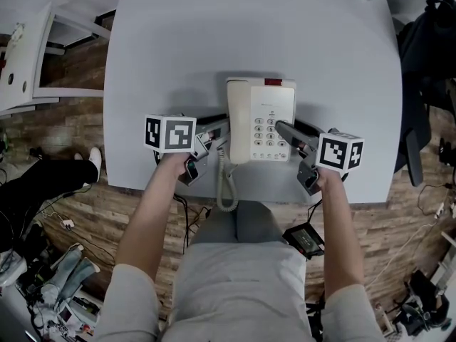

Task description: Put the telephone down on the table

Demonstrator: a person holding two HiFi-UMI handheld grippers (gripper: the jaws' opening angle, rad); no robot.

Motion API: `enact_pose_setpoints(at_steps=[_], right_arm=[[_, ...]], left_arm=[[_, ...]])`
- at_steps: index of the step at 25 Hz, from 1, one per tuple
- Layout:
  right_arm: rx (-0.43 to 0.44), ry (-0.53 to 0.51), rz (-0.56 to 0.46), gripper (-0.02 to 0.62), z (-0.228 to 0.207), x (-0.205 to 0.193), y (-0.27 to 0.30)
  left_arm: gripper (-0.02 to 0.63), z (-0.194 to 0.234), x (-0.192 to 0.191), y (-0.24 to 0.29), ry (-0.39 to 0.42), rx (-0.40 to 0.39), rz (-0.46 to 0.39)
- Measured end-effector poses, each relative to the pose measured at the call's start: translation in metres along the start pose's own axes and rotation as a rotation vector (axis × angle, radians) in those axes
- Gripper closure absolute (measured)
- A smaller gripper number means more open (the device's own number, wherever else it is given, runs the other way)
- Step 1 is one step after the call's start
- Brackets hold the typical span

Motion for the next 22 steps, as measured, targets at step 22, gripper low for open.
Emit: enact_pose_setpoints(at_steps=[22], right_arm=[[-0.053, -0.018, 0.014, 0.37, -0.0071, -0.0001, 0.0046]], left_arm=[[0.483, 0.0043, -0.0021, 0.0023, -0.009, -0.002, -0.006]])
Point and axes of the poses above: the fingertips, and each gripper's own axes: y forward along the fingers, z to its left, x out of its top, the point moved 8 cm from there along -y, backward along the fingers, and after that the axes turned 15 degrees about y, right-handed, at the moved point
